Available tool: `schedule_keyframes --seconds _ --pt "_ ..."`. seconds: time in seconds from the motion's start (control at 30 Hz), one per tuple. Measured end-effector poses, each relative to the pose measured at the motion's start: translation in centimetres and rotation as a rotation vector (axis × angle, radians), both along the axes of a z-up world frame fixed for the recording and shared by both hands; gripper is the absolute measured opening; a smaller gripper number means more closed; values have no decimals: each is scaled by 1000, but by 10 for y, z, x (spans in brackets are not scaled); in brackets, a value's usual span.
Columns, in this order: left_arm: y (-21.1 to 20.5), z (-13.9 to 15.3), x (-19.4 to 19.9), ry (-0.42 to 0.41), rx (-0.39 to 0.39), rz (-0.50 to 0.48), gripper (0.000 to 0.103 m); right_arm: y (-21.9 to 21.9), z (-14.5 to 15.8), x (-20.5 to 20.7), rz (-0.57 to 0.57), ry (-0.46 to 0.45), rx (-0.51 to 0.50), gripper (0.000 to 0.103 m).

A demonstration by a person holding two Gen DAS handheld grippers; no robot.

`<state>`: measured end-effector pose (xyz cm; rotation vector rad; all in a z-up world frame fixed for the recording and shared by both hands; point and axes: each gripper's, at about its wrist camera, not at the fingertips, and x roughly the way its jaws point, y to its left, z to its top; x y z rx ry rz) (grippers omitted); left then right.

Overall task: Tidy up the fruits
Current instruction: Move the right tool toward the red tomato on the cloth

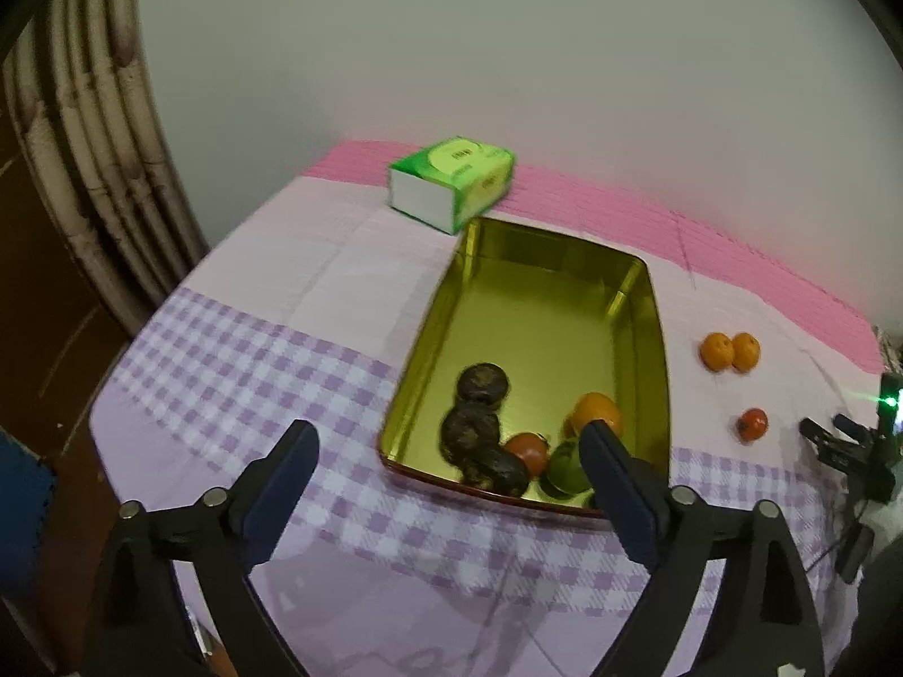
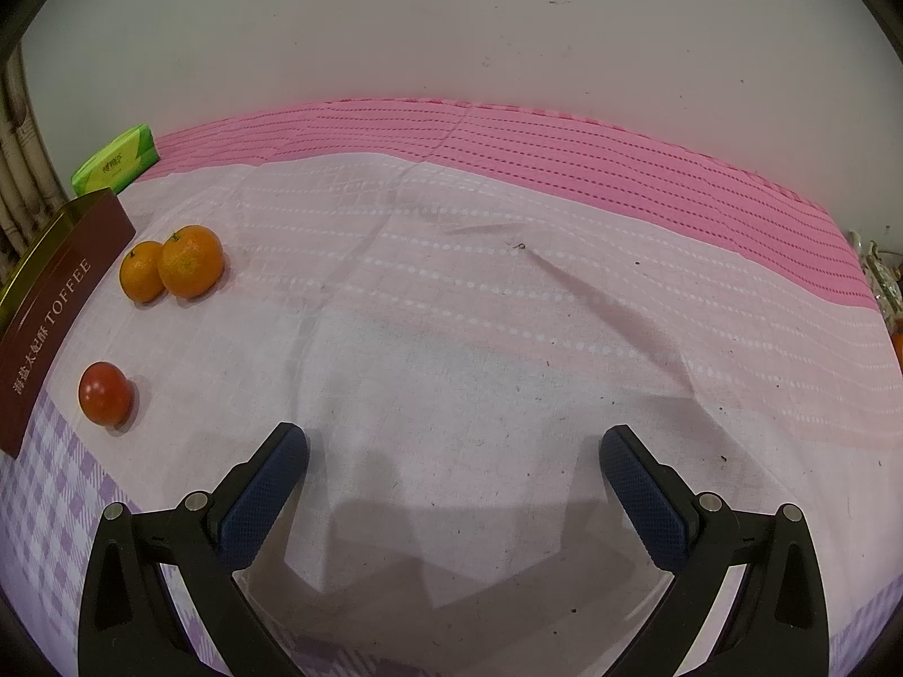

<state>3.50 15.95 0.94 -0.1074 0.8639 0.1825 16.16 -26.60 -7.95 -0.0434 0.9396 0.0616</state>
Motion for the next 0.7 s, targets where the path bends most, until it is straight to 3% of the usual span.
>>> schedule_keyframes --seconds 0.17,0.27,0.43,0.7 --pt "-3 7 -4 -44 86 35 97 0 0 0 0 0 0 103" --pt "-3 9 -8 -58 72 26 99 0 0 0 0 0 0 103" --pt "-6 10 -13 -85 127 54 99 0 0 0 -3 0 2 103" --pt "-2 8 -20 -99 118 40 99 1 1 1 -49 22 2 103"
